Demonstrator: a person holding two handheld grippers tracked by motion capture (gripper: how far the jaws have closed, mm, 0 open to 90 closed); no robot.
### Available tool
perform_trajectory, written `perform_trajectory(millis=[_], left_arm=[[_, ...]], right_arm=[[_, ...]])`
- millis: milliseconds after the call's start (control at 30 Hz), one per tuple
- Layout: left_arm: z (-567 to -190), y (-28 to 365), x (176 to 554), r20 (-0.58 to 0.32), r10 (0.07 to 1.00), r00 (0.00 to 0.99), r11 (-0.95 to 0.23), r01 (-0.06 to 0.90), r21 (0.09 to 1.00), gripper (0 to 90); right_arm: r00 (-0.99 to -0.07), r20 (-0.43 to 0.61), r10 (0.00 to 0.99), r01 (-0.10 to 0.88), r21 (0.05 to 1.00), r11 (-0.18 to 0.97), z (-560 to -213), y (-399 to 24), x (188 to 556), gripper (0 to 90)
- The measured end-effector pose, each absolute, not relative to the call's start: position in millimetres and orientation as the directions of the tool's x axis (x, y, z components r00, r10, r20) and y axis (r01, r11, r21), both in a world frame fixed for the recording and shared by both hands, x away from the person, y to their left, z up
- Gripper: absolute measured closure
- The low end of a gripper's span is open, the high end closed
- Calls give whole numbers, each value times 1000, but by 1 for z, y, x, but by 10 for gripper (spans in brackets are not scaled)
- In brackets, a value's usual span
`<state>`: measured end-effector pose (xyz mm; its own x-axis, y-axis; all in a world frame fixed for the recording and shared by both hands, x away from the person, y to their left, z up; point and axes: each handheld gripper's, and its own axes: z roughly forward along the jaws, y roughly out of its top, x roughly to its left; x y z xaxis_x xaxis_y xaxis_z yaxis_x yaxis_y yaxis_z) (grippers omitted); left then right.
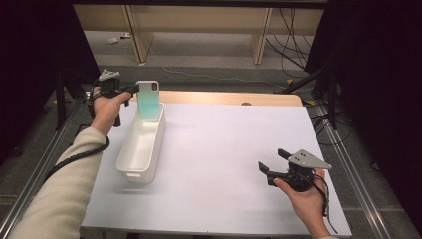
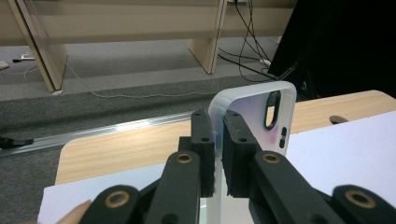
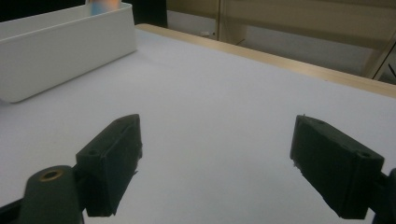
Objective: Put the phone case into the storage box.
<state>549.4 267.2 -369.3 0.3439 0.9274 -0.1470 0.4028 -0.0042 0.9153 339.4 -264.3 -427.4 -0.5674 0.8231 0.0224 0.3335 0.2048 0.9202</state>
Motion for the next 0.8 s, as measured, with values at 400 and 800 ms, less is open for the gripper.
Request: perform_trajectory(millis=[400, 800], left_arm=[[-375, 265, 553, -146, 927, 346, -9, 409, 912, 836], [-382, 264, 556, -148, 928, 341, -8, 416, 909, 836]], right_arm=[[-564, 23, 826, 336, 919, 204, -427, -264, 339, 178], [-569, 24, 822, 333, 921, 203, -428, -264, 340, 178]])
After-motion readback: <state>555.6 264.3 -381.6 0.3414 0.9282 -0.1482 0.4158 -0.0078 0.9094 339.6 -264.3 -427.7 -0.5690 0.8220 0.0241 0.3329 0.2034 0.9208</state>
